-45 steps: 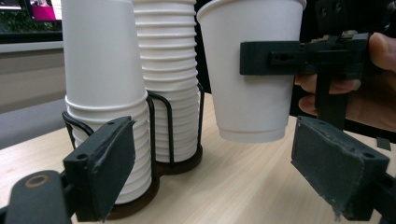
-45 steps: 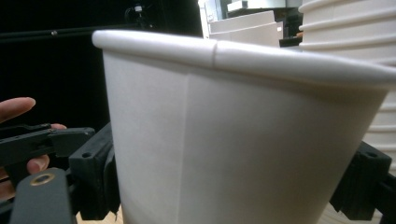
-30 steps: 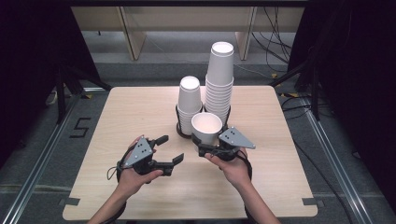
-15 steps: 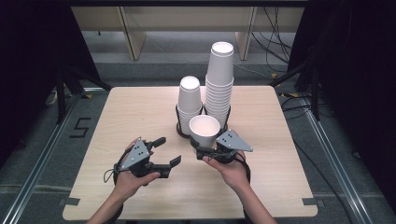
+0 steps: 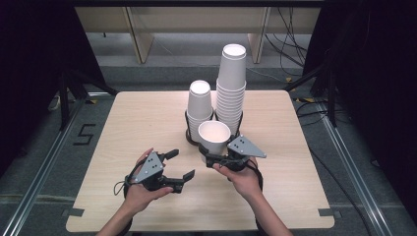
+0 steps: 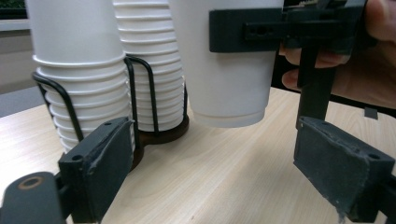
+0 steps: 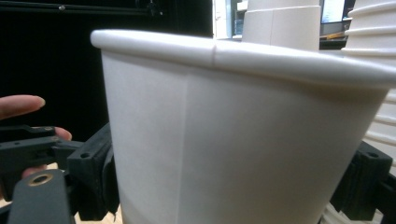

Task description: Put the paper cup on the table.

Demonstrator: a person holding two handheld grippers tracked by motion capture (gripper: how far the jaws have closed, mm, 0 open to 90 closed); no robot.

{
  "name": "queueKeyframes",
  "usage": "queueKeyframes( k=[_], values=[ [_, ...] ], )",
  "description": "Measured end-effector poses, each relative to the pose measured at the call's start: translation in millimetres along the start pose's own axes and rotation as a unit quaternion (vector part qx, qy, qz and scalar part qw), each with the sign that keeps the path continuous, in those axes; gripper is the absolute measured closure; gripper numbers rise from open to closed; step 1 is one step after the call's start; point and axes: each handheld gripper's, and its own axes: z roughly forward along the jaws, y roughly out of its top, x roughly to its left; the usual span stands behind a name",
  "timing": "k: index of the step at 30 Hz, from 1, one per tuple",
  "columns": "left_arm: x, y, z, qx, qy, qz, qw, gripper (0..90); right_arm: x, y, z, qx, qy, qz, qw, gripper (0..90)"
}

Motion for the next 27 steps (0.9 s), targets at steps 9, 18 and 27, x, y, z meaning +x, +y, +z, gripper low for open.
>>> queueKeyframes(
  k=[9, 18, 27],
  values=[
    [-10.1, 2.8, 15.8, 0.009, -0.01, 0.019, 0.9997, 4.1, 5.1, 1.0, -3.5, 0.0, -0.003, -0.002, 1.0, 14.6],
    [-8.1, 2.7, 31.1, 0.006, -0.014, 0.01, 0.9998, 0.7, 10.3, 2.7, -0.2, 0.008, 0.009, 0.001, 0.9999, 14.5],
    [-5.9, 1.9, 45.7, 0.009, -0.026, -0.001, 0.9996, 1.1, 12.3, 1.0, 0.5, 0.012, 0.012, 0.006, 0.9998, 14.5]
  ],
)
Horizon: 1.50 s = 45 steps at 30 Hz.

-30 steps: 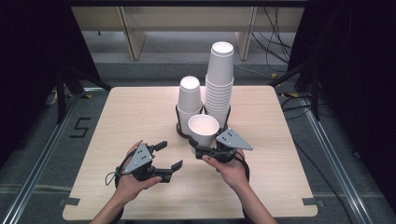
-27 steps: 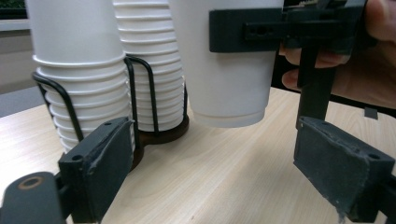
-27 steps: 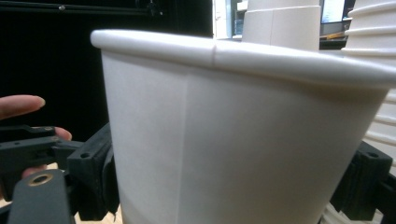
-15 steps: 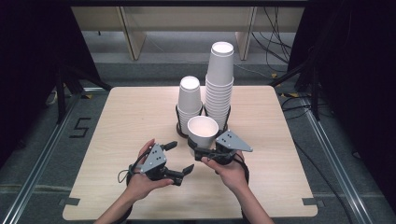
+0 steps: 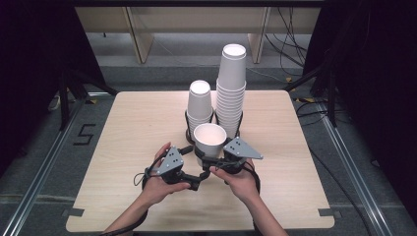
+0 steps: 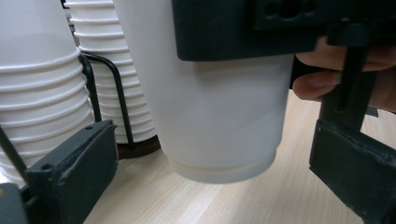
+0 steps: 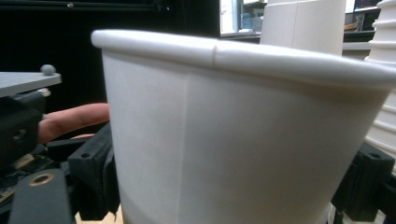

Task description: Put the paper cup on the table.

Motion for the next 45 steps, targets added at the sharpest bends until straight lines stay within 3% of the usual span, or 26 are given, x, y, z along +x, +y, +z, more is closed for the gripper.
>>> queueKeyframes(
  k=[25, 29, 33, 45],
  values=[
    [2.6, 2.7, 10.2, -0.006, -0.007, 0.003, 1.0, 11.5, 1.7, 0.1, 0.8, 0.001, 0.011, -0.004, 0.9999, 14.5],
    [3.1, 3.6, 10.9, -0.009, -0.008, 0.003, 0.9999, 12.7, 0.7, 0.1, 1.1, 0.003, 0.009, -0.015, 0.9998, 14.4],
    [3.0, 3.8, 11.2, -0.009, -0.009, 0.003, 0.9999, 14.0, 2.0, -0.2, 1.5, 0.006, 0.019, -0.008, 0.9998, 14.4],
    [1.8, 3.9, 11.7, -0.013, -0.014, 0.002, 0.9998, 21.0, 1.4, -0.1, 1.4, 0.007, 0.017, -0.009, 0.9998, 14.1]
  ],
)
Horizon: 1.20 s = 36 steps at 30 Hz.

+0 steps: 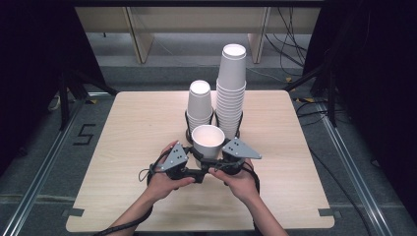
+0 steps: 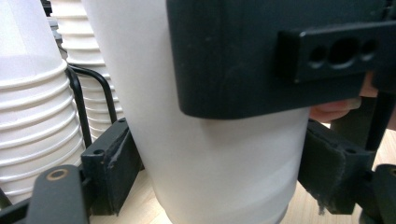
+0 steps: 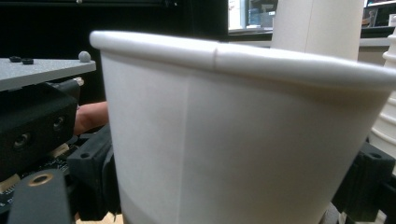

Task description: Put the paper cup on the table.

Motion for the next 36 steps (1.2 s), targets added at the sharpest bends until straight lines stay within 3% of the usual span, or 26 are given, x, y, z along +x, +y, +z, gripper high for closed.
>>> queueKeyframes(
  k=[7, 8, 11, 12, 19, 24, 28, 30, 31, 36],
  values=[
    [-0.1, -1.0, -0.8, 0.002, 0.005, 0.005, 1.0, 21.9, 0.9, 0.0, 0.8, 0.001, 0.002, 0.001, 1.0, 13.3],
    [-0.4, -1.4, -1.0, 0.001, 0.007, 0.006, 1.0, 22.0, 0.4, 0.5, -0.3, 0.01, -0.003, -0.01, 0.9999, 13.1],
    [-0.7, -1.6, -2.1, 0.0, 0.007, 0.009, 0.9999, 22.2, 1.8, 0.5, 0.5, 0.009, 0.001, 0.0, 1.0, 11.3],
    [-0.7, -1.4, -2.4, 0.0, 0.007, 0.01, 0.9999, 22.3, 1.1, 0.7, 1.9, 0.005, 0.008, -0.005, 0.9999, 10.6],
    [-0.4, 0.0, -3.4, -0.002, 0.011, 0.01, 0.9999, 22.3, 1.0, 2.7, 1.5, 0.006, 0.0, -0.016, 0.9999, 9.8],
    [-0.3, -0.4, -3.7, -0.002, 0.012, 0.01, 0.9999, 22.3, 1.5, 2.9, 1.7, 0.002, -0.001, -0.016, 0.9999, 9.2],
    [0.1, -0.5, -4.2, -0.002, 0.014, 0.009, 0.9999, 22.3, 2.7, 3.8, 0.9, 0.005, 0.006, 0.003, 1.0, 9.1],
    [0.2, 0.0, -4.3, -0.002, 0.014, 0.01, 0.9998, 22.3, 1.0, 4.6, 1.4, -0.003, 0.002, -0.013, 0.9999, 8.7],
    [0.4, 0.3, -4.4, -0.002, 0.014, 0.011, 0.9998, 22.3, 2.2, 4.7, 1.4, 0.0, 0.006, -0.002, 1.0, 8.6],
    [0.6, 0.5, -5.0, -0.004, 0.017, 0.01, 0.9998, 22.3, 2.7, 6.3, 0.7, 0.001, 0.009, -0.001, 1.0, 7.4]
  ],
)
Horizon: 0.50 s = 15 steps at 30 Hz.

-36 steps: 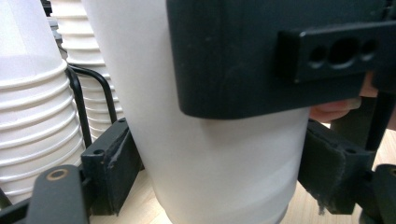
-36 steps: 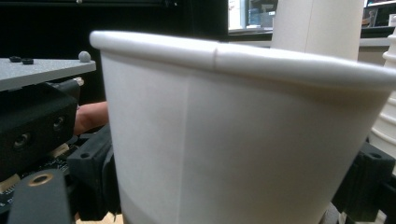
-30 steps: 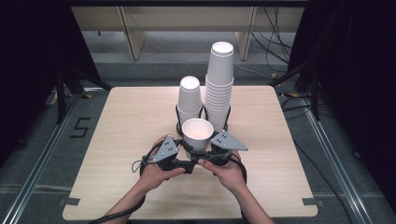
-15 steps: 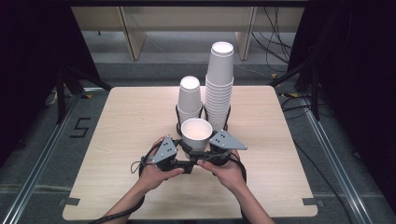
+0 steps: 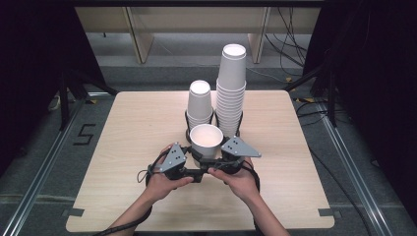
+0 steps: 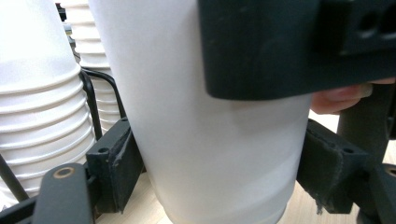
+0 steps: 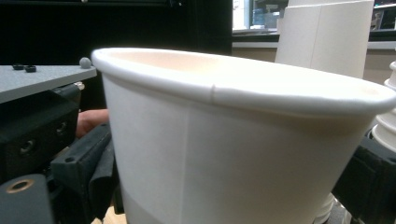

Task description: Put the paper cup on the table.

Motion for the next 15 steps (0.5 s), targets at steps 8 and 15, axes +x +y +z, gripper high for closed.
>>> queueKeyframes(
  k=[8, 15],
  values=[
    [4.7, -0.2, -5.3, -0.004, 0.013, 0.002, 0.9999, 22.3, -0.1, 0.6, -2.6, 0.008, 0.003, 0.002, 1.0, 0.4],
    [12.4, -3.1, -22.3, 0.005, 0.031, 0.009, 0.9995, 22.3, 2.5, 0.5, -8.5, 0.019, 0.012, 0.003, 0.9997, 0.5]
  ],
)
